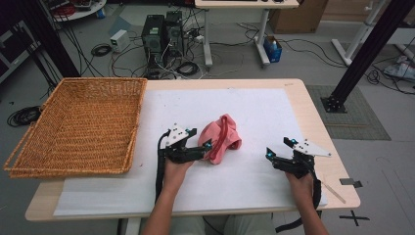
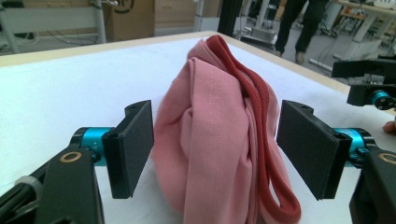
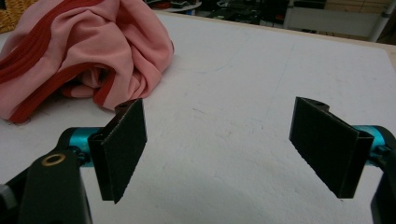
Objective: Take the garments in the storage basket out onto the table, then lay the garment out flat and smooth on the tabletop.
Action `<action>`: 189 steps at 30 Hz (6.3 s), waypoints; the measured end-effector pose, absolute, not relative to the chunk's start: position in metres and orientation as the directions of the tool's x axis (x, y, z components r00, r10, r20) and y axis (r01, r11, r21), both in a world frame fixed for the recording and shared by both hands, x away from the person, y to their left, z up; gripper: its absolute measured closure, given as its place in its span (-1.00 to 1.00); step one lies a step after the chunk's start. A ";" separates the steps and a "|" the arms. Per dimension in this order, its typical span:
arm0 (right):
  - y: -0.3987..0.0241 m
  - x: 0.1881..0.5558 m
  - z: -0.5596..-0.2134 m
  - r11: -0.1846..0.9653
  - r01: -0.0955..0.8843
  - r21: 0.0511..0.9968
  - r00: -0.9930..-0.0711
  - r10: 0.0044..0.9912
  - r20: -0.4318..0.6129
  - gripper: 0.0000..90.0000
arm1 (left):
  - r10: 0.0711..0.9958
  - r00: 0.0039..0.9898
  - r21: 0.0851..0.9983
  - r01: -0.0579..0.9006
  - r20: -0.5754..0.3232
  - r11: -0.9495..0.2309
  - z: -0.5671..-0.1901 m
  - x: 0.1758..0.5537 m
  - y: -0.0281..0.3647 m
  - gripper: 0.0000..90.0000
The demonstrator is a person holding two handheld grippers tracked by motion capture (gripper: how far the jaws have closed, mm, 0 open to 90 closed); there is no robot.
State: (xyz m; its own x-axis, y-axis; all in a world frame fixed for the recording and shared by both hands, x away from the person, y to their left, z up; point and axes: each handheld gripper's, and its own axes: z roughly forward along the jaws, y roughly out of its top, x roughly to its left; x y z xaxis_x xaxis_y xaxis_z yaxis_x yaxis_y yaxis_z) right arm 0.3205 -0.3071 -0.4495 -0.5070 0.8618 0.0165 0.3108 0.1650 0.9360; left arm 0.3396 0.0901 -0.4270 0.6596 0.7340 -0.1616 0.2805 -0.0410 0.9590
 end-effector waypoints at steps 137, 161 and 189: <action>-0.191 0.368 -0.426 0.421 0.547 0.723 -0.639 0.769 0.036 0.06 | 0.779 0.610 0.940 0.329 -0.143 -0.086 -0.413 0.321 0.122 0.07; -0.270 0.303 -0.378 0.261 0.407 0.875 -0.610 0.791 0.047 0.15 | 0.723 0.671 0.881 0.430 -0.164 -0.199 -0.430 0.332 0.078 -0.17; -0.277 0.352 -0.393 0.179 0.504 0.845 -0.472 0.877 0.096 0.12 | 0.661 0.726 0.870 0.435 -0.188 -0.230 -0.433 0.347 0.039 -0.17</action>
State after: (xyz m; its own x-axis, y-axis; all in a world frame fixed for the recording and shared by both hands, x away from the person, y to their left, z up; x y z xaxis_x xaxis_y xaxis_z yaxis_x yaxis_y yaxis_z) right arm 0.3515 -0.2768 -0.3927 -0.4717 0.8765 0.0957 0.5037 0.1788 0.8452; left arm 0.3474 0.0389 -0.4328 0.7260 0.6615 -0.1879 0.4352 -0.2304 0.8704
